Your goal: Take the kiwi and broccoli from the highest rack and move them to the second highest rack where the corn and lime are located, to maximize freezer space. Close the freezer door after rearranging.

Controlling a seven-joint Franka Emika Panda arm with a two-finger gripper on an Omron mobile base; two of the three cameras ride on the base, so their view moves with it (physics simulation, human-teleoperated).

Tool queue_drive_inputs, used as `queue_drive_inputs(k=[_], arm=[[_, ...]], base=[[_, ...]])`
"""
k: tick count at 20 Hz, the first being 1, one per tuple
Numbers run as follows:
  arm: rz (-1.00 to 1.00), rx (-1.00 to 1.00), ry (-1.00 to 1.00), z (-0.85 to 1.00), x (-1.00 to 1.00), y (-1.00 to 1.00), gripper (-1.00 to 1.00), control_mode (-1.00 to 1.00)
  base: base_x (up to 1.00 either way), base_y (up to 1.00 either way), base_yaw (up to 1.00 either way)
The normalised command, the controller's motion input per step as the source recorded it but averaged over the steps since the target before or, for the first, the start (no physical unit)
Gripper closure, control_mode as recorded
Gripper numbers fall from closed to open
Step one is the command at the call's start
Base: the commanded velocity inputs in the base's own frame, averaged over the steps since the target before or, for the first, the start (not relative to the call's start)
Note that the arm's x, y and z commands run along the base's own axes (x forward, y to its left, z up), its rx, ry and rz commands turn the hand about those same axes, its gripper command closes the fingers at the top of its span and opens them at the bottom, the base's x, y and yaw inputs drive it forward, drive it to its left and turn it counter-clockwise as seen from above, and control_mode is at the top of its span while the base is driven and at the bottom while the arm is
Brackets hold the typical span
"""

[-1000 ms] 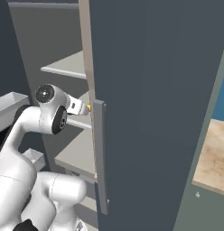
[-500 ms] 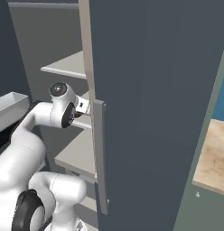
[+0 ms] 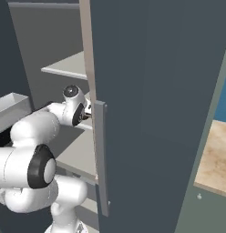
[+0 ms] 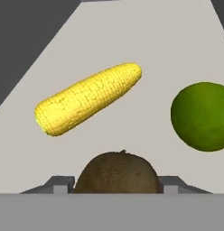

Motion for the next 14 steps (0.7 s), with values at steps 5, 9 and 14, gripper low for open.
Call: queue_drive_inputs(k=[5,9,14], arm=[[0.00,0.00,0.05,-0.34,0.71,0.00,1.00,-1.00],[0.00,0.00,0.00,-0.48,0.55,0.00,1.00,-1.00],[0.00,0.00,0.00,-0.53,0.60,0.00,1.00,-1.00]], base=[[0.00,0.00,0.00],[0.00,0.00,0.00],[0.00,0.00,0.00]])
